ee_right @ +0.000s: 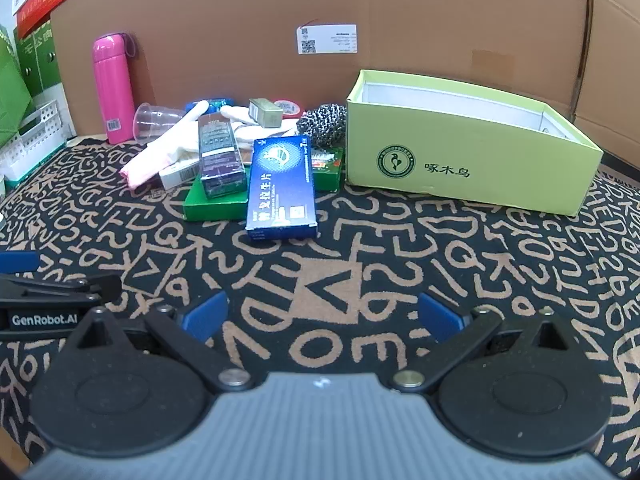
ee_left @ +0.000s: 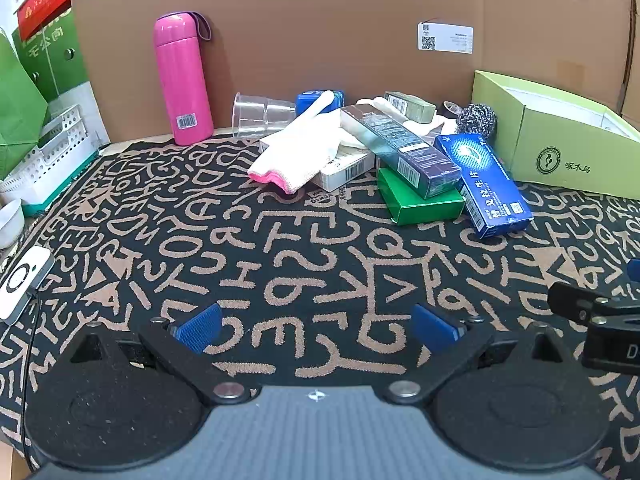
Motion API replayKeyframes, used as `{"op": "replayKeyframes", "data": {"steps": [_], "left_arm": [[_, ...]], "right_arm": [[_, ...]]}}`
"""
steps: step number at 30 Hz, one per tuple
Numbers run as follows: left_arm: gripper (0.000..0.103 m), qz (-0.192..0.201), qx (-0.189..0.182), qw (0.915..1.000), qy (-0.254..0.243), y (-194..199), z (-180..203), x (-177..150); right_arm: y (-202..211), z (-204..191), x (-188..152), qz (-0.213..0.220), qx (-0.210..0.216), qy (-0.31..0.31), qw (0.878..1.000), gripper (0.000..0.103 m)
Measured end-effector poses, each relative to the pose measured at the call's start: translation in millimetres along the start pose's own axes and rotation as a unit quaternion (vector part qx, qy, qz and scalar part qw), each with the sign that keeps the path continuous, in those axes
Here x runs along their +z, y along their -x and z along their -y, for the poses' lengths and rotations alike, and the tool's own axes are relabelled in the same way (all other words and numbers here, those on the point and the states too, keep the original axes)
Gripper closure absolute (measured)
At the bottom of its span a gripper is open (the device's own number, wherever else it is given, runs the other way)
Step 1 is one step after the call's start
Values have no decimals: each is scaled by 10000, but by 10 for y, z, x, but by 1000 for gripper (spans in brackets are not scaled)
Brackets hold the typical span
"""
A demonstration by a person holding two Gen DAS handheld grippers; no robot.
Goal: Organize objects
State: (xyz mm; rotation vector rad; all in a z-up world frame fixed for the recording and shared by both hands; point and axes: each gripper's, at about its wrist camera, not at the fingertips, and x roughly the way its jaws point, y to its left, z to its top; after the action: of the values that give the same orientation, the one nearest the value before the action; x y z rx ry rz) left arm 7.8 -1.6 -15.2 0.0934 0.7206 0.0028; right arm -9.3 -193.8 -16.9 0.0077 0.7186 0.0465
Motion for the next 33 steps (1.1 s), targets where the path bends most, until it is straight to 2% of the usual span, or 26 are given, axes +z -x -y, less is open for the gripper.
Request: {"op": "replayKeyframes", "data": {"steps": [14,17,21,25,29,31,33], "left_arm": [[0,-184,-186,9996,-77,-272,10,145],[0,-234,-349,9991,-35,-340,6,208],[1,-112,-392,9992,-14,-424,30,396],[1,134,-780,9966,240,-514,31,698],[1,284,-976,9933,558,-696,102,1021],[1,323,-957,9927,663,-828,161,1132],[5,207,-857,9939,658,-985,207,1203]], "right_arm": [[-332,-33,111,-321,81,131,9994,0],[-403,-32,140,-318,155,164,9992,0],[-514,-28,217,-283,233,270,9990,0],[-645,-72,333,-183,195,503,9984,0],[-774,-149,441,17,214,701,9973,0],[-839,-187,474,46,178,792,9967,0],[-892,-224,494,66,193,890,9958,0]]}}
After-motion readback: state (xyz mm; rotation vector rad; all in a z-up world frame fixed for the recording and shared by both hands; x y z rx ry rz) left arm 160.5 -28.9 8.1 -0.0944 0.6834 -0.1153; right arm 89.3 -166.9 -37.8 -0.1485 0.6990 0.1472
